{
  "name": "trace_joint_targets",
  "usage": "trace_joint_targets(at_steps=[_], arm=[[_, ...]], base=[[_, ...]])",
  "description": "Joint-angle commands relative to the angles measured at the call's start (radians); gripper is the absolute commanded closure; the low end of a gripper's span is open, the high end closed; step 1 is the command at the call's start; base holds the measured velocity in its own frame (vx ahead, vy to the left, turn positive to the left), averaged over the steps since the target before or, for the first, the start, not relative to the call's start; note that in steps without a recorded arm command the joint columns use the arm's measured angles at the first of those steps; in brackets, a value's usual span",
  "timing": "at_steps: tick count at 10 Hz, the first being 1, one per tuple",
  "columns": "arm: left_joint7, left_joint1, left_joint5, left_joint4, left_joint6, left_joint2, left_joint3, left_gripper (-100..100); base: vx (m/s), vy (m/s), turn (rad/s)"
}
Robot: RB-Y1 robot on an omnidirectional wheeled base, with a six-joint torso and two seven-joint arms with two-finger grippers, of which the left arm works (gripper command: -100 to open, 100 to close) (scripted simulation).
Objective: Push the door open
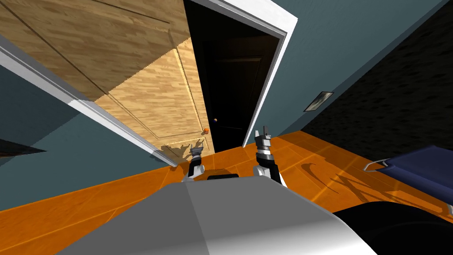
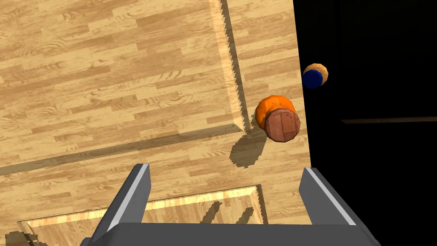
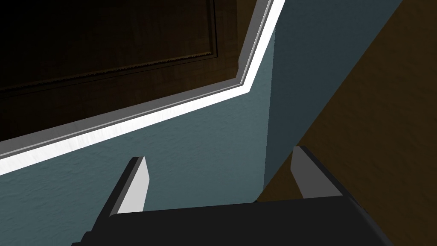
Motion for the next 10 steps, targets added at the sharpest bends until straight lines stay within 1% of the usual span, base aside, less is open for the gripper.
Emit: trace_joint_targets(at_steps=[1, 2, 3, 6, 7, 9, 10], arm=[[0.026, -0.015, 0.009, 0.037, -0.008, -0.006, 0.0, -100], [0.04, -0.024, 0.015, 0.057, -0.013, -0.01, 0.0, -100], [0.069, -0.04, 0.026, 0.099, -0.021, -0.019, 0.0, -100], [0.105, -0.061, 0.039, 0.151, -0.032, -0.031, -0.001, -100], [0.128, -0.074, 0.048, 0.184, -0.039, -0.04, -0.001, -100], [0.147, -0.085, 0.055, 0.212, -0.045, -0.047, -0.001, -100], [0.163, -0.094, 0.061, 0.235, -0.05, -0.055, -0.002, -100]], base=[[0.088, 0.019, -0.085], [0.087, 0.022, -0.06], [0.111, 0.036, -0.113], [0.108, 0.021, -0.059], [0.08, 0.012, -0.095], [0.089, 0.017, -0.053], [0.074, 0.016, -0.061]])
